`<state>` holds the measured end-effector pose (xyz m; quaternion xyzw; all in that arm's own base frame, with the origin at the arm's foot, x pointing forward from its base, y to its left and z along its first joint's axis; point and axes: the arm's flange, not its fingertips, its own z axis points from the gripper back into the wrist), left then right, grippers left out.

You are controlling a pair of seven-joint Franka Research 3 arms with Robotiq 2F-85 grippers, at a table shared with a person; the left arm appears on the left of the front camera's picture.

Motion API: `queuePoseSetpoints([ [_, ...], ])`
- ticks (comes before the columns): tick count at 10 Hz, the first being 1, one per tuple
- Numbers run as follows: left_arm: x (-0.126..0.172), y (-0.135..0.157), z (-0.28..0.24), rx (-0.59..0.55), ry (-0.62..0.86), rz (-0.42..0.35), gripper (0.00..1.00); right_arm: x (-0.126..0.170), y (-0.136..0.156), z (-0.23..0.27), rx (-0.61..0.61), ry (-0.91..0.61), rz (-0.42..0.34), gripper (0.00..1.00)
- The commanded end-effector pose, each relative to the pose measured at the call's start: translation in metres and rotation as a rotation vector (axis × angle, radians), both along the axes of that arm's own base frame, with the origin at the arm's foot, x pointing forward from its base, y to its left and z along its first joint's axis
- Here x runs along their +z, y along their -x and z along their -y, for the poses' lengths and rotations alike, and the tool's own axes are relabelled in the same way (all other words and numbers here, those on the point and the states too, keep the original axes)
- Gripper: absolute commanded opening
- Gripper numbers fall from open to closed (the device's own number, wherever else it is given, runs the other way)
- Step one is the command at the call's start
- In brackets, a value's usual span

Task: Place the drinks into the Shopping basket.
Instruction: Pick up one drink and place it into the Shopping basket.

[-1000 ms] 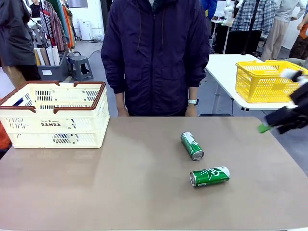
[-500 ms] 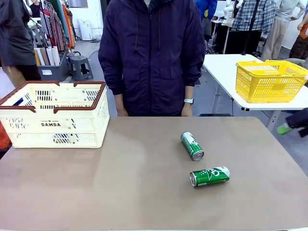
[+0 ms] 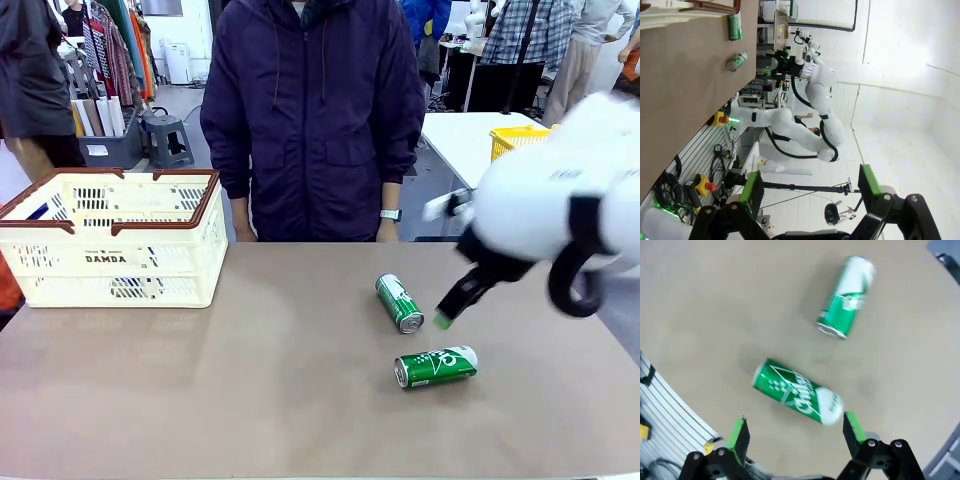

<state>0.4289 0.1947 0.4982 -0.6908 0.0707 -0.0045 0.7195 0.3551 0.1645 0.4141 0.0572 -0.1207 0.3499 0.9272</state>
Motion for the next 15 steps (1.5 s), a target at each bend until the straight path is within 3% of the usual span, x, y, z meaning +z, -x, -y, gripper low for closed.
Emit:
queuePoseSetpoints([
  [1, 0.004, 0.003, -0.002, 0.010, 0.014, -0.005, 1.00, -0.021, -0.024, -0.013, -0.051, 0.065, -0.008, 1.00],
  [3, 0.004, 0.003, -0.002, 0.010, 0.014, -0.005, 1.00, -0.027, -0.014, -0.018, -0.172, 0.100, -0.016, 1.00],
  [4, 0.004, 0.003, -0.002, 0.010, 0.014, -0.005, 1.00, -0.018, -0.013, -0.010, -0.225, 0.120, 0.049, 1.00],
  [5, 0.004, 0.003, -0.002, 0.010, 0.014, -0.005, 1.00, -0.040, -0.012, -0.022, -0.067, 0.094, -0.025, 1.00],
  [7, 0.004, 0.003, -0.002, 0.010, 0.014, -0.005, 1.00, -0.031, -0.017, -0.010, -0.138, 0.101, -0.005, 1.00],
  [9, 0.004, 0.003, -0.002, 0.010, 0.014, -0.005, 1.00, -0.021, -0.013, 0.009, 0.326, -0.038, -0.022, 1.00],
  [11, 0.004, 0.003, -0.002, 0.010, 0.014, -0.005, 1.00, -0.022, 0.000, 0.023, 0.803, -0.026, -0.058, 1.00],
  [12, 0.004, 0.003, -0.002, 0.010, 0.014, -0.005, 1.00, -0.026, 0.012, 0.025, 1.090, -0.112, -0.035, 1.00],
  [13, 0.004, 0.003, -0.002, 0.010, 0.014, -0.005, 1.00, -0.031, 0.019, 0.028, 1.237, -0.160, -0.039, 1.00],
  [14, 0.004, 0.003, -0.002, 0.010, 0.014, -0.005, 1.00, -0.034, 0.020, 0.030, 1.240, -0.140, -0.015, 1.00],
  [15, 0.004, 0.003, -0.002, 0.010, 0.014, -0.005, 1.00, -0.033, 0.019, 0.030, 1.115, -0.064, 0.047, 1.00],
])
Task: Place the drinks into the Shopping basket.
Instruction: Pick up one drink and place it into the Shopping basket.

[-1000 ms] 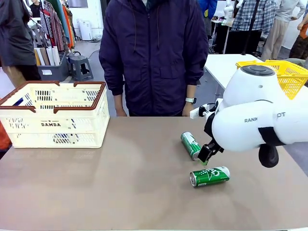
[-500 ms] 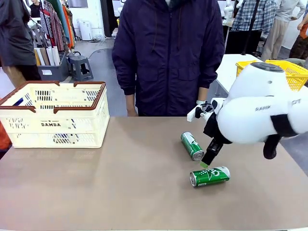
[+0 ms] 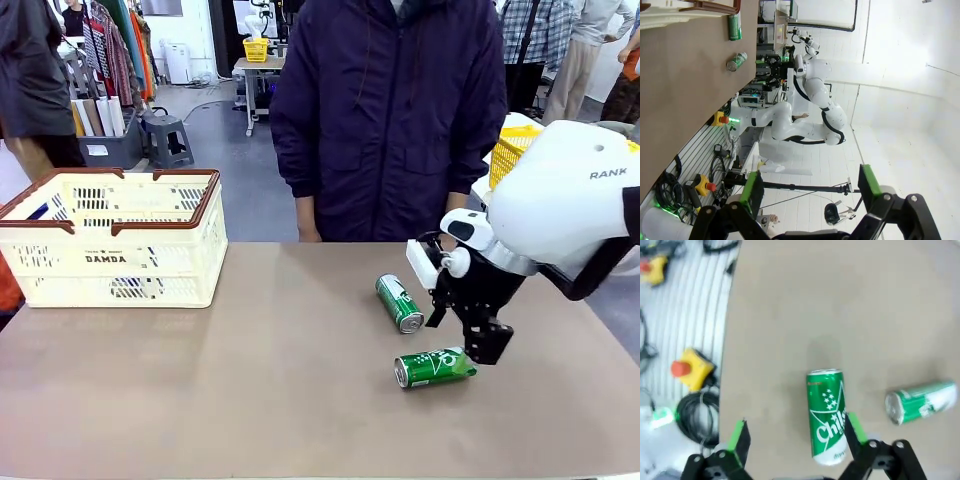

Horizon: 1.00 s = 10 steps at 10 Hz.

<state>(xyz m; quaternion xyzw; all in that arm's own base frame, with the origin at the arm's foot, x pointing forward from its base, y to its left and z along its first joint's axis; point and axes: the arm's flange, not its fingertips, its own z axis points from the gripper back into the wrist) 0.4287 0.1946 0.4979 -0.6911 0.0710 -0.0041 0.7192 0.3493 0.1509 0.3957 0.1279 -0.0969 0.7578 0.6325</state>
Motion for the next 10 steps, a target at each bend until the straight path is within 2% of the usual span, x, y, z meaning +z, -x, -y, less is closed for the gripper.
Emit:
queuePoseSetpoints([
  [1, 0.004, 0.003, -0.002, 0.009, 0.013, -0.004, 1.00, 0.002, -0.002, -0.004, -0.132, 0.005, -0.010, 1.00],
  [2, 0.004, 0.003, -0.002, 0.009, 0.013, -0.004, 1.00, 0.002, -0.002, -0.004, -0.132, 0.005, -0.010, 1.00],
  [3, 0.004, 0.003, -0.002, 0.009, 0.013, -0.004, 1.00, 0.000, 0.000, 0.001, 0.005, 0.004, 0.001, 1.00],
  [6, 0.004, 0.003, -0.002, 0.009, 0.013, -0.004, 1.00, -0.040, -0.004, 0.010, -0.015, 0.123, 0.045, 1.00],
  [8, 0.004, 0.003, -0.002, 0.009, 0.013, -0.004, 1.00, -0.063, -0.011, 0.013, -0.029, 0.124, 0.097, 1.00],
  [9, 0.004, 0.003, -0.002, 0.009, 0.013, -0.004, 1.00, -0.074, -0.015, 0.013, -0.027, 0.116, 0.097, 1.00],
  [10, 0.004, 0.003, -0.002, 0.009, 0.013, -0.004, 1.00, -0.086, -0.018, 0.014, -0.020, 0.124, 0.061, 1.00],
])
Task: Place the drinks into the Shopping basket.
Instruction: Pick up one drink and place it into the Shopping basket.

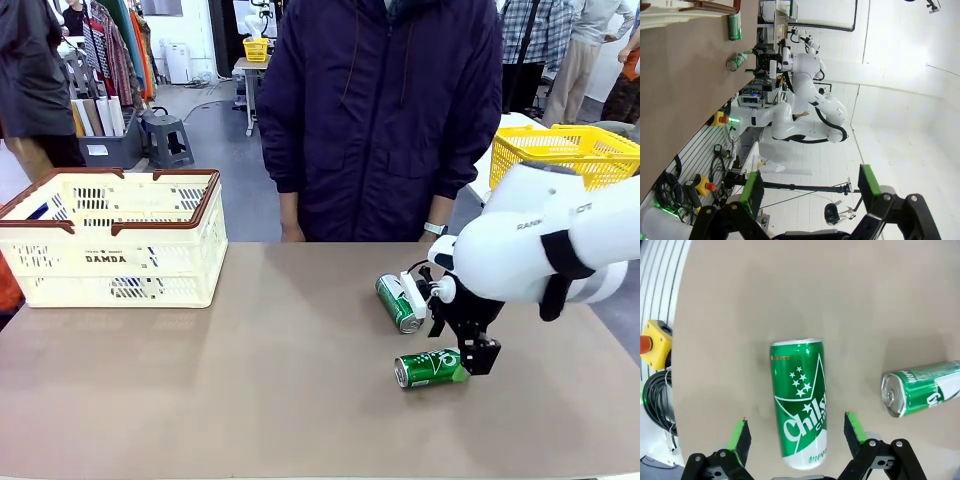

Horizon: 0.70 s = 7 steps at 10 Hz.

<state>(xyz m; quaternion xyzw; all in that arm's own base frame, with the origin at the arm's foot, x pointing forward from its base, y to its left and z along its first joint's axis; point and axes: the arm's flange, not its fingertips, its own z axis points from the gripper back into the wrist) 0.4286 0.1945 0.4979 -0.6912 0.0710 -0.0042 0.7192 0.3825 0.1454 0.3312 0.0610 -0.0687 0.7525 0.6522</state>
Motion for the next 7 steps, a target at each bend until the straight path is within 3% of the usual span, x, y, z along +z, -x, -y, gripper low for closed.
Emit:
queuePoseSetpoints([
  [1, 0.004, 0.003, -0.002, 0.009, 0.013, -0.004, 1.00, -0.029, 0.012, 0.011, 0.005, -0.002, -0.006, 1.00],
  [3, 0.004, 0.003, -0.002, 0.009, 0.013, -0.004, 1.00, -0.040, 0.008, 0.010, 0.007, -0.027, 0.013, 1.00],
  [5, 0.004, 0.003, -0.002, 0.009, 0.013, -0.004, 1.00, -0.047, 0.008, 0.011, 0.001, -0.043, -0.016, 1.00],
  [6, 0.004, 0.003, -0.002, 0.009, 0.013, -0.004, 1.00, -0.045, 0.009, 0.010, -0.006, -0.052, -0.034, 0.43],
  [7, 0.004, 0.003, -0.002, 0.009, 0.013, -0.004, 1.00, -0.046, 0.010, 0.011, -0.013, -0.048, -0.042, 0.00],
])
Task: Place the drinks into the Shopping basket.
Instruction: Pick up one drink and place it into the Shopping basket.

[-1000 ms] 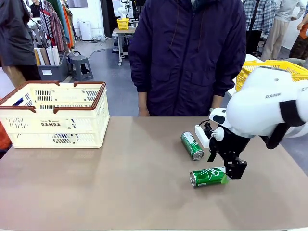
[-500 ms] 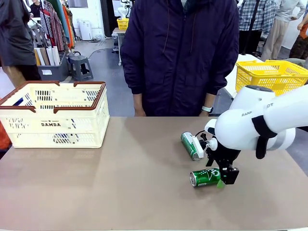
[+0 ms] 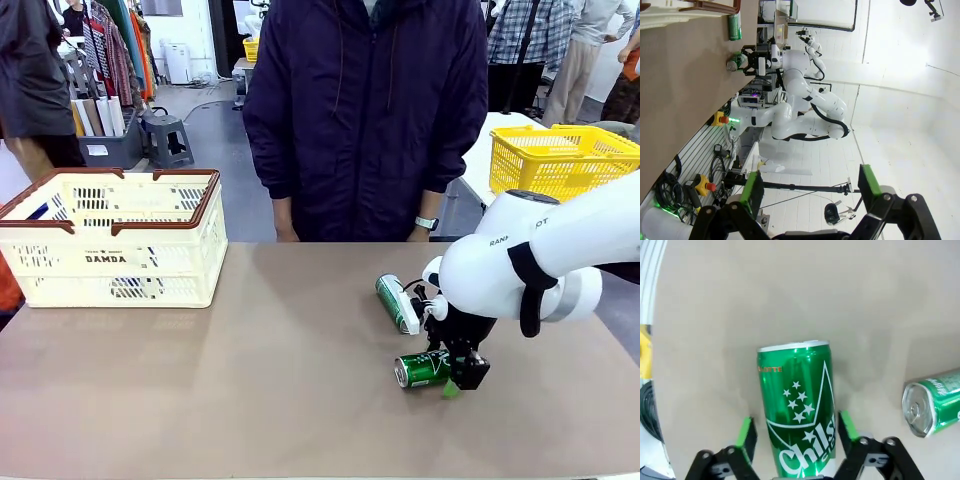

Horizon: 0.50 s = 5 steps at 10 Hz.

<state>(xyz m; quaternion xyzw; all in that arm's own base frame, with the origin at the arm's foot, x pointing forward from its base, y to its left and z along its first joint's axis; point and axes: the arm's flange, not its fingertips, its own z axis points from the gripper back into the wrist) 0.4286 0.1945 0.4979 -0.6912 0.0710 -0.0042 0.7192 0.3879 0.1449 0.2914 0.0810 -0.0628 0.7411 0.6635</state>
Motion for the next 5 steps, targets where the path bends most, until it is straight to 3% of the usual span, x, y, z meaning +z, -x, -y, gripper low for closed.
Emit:
queuePoseSetpoints([
  [1, 0.0045, 0.0025, -0.0021, 0.010, 0.013, -0.004, 1.00, -0.0074, 0.0155, 0.0109, 0.013, -0.030, -0.004, 0.00],
  [5, 0.0045, 0.0025, -0.0021, 0.010, 0.013, -0.004, 1.00, -0.0036, 0.0159, 0.0092, -0.020, 0.000, -0.031, 0.00],
])
